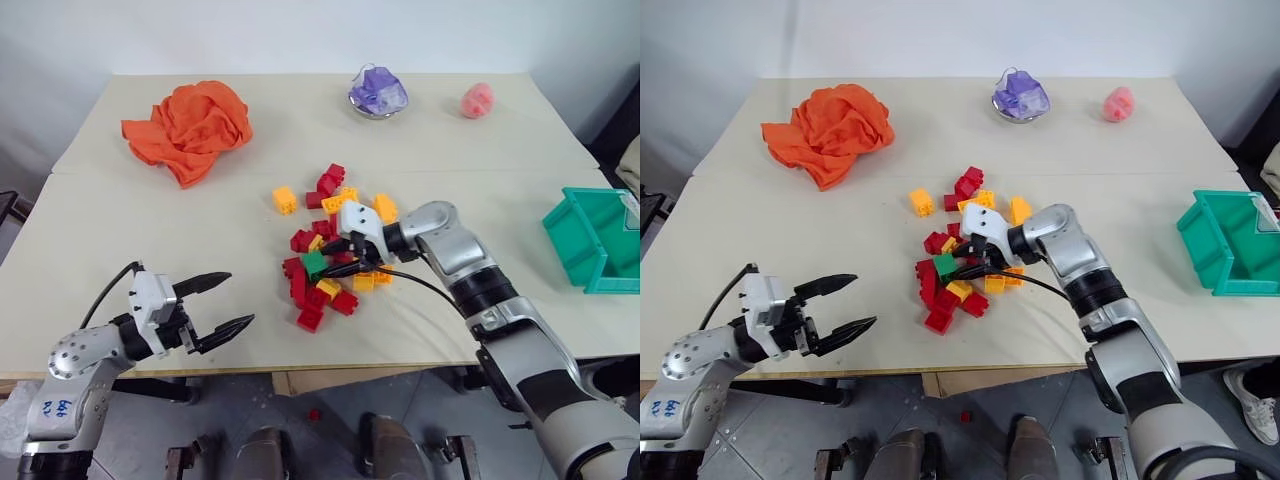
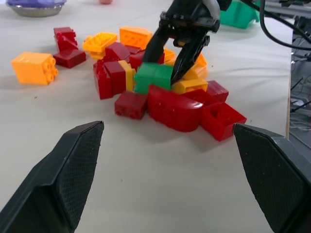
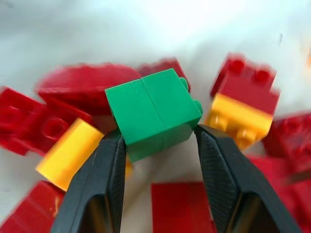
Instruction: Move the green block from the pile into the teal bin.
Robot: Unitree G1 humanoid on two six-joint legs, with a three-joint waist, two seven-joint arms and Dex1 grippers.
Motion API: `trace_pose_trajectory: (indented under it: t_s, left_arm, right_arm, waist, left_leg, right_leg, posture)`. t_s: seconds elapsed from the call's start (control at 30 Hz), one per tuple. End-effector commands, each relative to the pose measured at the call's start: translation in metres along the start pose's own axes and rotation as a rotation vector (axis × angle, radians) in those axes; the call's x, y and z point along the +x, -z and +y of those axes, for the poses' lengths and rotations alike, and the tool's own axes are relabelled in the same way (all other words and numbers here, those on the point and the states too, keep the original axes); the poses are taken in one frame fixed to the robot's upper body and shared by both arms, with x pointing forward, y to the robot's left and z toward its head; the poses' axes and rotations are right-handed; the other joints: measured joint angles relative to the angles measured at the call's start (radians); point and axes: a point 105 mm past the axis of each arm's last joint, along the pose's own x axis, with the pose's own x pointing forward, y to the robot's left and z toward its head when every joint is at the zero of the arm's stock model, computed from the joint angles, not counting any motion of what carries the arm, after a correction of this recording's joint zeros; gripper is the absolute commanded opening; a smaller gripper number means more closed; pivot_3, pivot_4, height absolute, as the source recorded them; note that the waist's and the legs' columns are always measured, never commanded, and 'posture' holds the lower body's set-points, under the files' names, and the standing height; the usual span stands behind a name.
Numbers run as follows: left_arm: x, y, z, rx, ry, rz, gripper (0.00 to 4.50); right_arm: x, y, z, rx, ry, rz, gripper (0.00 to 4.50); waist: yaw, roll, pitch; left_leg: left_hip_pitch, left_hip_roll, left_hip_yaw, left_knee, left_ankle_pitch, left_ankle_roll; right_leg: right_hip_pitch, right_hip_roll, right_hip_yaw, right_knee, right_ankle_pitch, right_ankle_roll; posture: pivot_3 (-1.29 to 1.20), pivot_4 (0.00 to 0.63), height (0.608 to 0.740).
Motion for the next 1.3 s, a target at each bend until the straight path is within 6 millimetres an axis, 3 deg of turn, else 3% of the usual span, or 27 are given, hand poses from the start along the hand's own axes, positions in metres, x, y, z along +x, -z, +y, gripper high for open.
trace_pose_trajectory:
  t_s: [0.03,0.1,0.2,0.37,0.43,0.5,0.63,0.8,1.0,1.27,1.3]
  left_arm:
    - [0.012,-0.010,-0.004,0.032,0.038,-0.042,4.50]
    - [0.022,-0.012,-0.006,0.032,0.068,-0.067,4.50]
    - [0.040,-0.016,-0.009,0.030,0.115,-0.107,4.50]
    - [0.071,-0.016,-0.016,0.010,0.199,-0.134,4.50]
    - [0.088,-0.019,-0.017,0.012,0.220,-0.162,4.50]
    - [0.103,-0.024,-0.018,0.018,0.238,-0.197,4.50]
    - [0.126,-0.034,-0.024,0.043,0.276,-0.266,4.50]
    - [0.139,-0.039,-0.029,0.058,0.309,-0.297,4.50]
    - [0.136,-0.038,-0.025,0.064,0.288,-0.295,4.50]
    - [0.125,-0.034,-0.015,0.076,0.227,-0.264,4.50]
    - [0.123,-0.033,-0.012,0.081,0.211,-0.253,4.50]
  right_arm:
    - [-0.040,-0.028,0.000,-0.097,0.056,-0.161,1.76]
    - [-0.072,-0.028,-0.005,-0.062,0.182,-0.210,1.76]
    - [-0.127,-0.013,-0.017,0.015,0.444,-0.190,1.76]
    - [-0.231,0.017,-0.009,0.059,0.850,-0.068,1.76]
    - [-0.285,0.040,0.001,0.093,1.060,0.066,1.76]
    - [-0.325,0.055,0.014,0.137,1.220,0.139,1.76]
    - [-0.375,0.079,0.041,0.191,1.421,0.270,1.76]
    - [-0.399,0.109,0.060,0.273,1.539,0.382,1.76]
    - [-0.403,0.126,0.054,0.348,1.615,0.322,1.76]
    - [-0.388,0.125,0.028,0.307,1.575,0.244,4.48]
    - [-0.386,0.123,0.025,0.292,1.561,0.243,4.48]
  waist:
    - [0.001,0.000,0.000]
    - [0.002,0.000,0.000]
    - [0.005,0.000,0.000]
    - [0.023,0.000,0.000]
    - [0.026,0.000,0.000]
    - [0.029,0.000,0.000]
    - [0.028,0.000,0.000]
    - [0.013,0.000,0.000]
    - [0.013,0.000,0.000]
    - [0.017,0.001,0.000]
    - [0.018,0.001,0.000]
  left_leg:
    - [0.000,0.000,0.000,0.000,0.000,0.000]
    - [0.000,0.000,0.000,0.000,0.000,0.000]
    - [0.000,0.000,0.000,0.000,0.000,0.000]
    - [0.000,0.000,0.000,0.000,0.000,0.000]
    - [0.000,0.000,0.001,0.000,0.000,0.000]
    - [0.000,0.000,0.001,0.000,0.000,0.000]
    - [0.001,0.000,0.001,0.001,0.000,0.000]
    - [0.002,0.000,0.002,0.000,0.000,0.000]
    - [0.002,0.000,0.002,0.001,0.000,0.000]
    - [0.002,0.000,0.001,0.001,0.000,0.000]
    - [0.002,0.000,0.001,0.001,0.000,0.000]
  right_leg:
    - [0.000,0.000,0.000,0.000,0.000,0.000]
    - [0.000,0.000,0.000,0.000,0.000,0.000]
    - [0.001,0.000,0.000,0.000,0.000,0.000]
    - [0.001,0.000,0.000,-0.001,0.000,0.000]
    - [0.001,0.000,0.000,-0.002,0.000,0.000]
    - [0.001,0.000,0.000,-0.002,0.000,0.000]
    - [0.003,0.000,0.000,-0.003,0.000,0.001]
    - [0.003,0.000,0.001,-0.003,0.000,0.001]
    - [0.003,0.000,0.002,-0.003,0.000,0.001]
    - [0.003,0.000,0.001,-0.003,0.000,0.001]
    - [0.003,0.000,0.001,-0.004,0.001,0.001]
  posture:
    - [0.00,0.150,0.740]
    - [0.00,0.150,0.740]
    - [0.00,0.150,0.740]
    - [0.00,0.150,0.740]
    - [0.00,0.150,0.740]
    - [0.00,0.150,0.740]
    - [0.00,0.150,0.740]
    - [0.00,0.150,0.740]
    - [0.00,0.150,0.740]
    - [0.00,0.150,0.740]
    - [0.00,0.150,0.740]
